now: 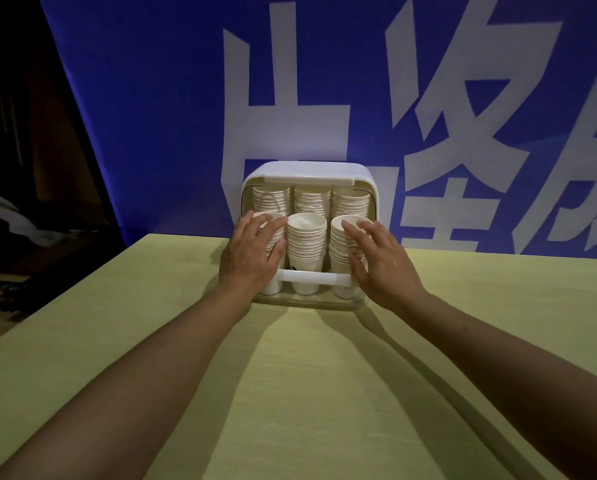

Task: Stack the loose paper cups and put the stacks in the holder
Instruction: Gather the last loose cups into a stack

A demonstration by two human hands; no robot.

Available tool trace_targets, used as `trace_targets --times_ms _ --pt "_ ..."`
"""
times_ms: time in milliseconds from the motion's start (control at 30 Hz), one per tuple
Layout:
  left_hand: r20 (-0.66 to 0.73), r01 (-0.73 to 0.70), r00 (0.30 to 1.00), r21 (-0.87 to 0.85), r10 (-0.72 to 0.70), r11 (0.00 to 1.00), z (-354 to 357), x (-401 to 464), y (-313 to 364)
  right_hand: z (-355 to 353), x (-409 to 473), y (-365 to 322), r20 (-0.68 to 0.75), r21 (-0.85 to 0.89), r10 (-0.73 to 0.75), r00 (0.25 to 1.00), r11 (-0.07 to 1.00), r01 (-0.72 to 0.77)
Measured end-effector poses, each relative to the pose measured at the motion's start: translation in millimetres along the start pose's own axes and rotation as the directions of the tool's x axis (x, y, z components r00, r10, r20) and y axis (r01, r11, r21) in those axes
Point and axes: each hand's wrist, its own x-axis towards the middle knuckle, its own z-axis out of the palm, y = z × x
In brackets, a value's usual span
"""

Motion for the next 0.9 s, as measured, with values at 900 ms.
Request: trace_targets --times_ms 900 --pt "-0.025 0.227 0.973 -0.057 -0.229 0.972 -16 9 -16 -12 29 10 -0.177 0.212 0.079 0.981 0.976 -0.04"
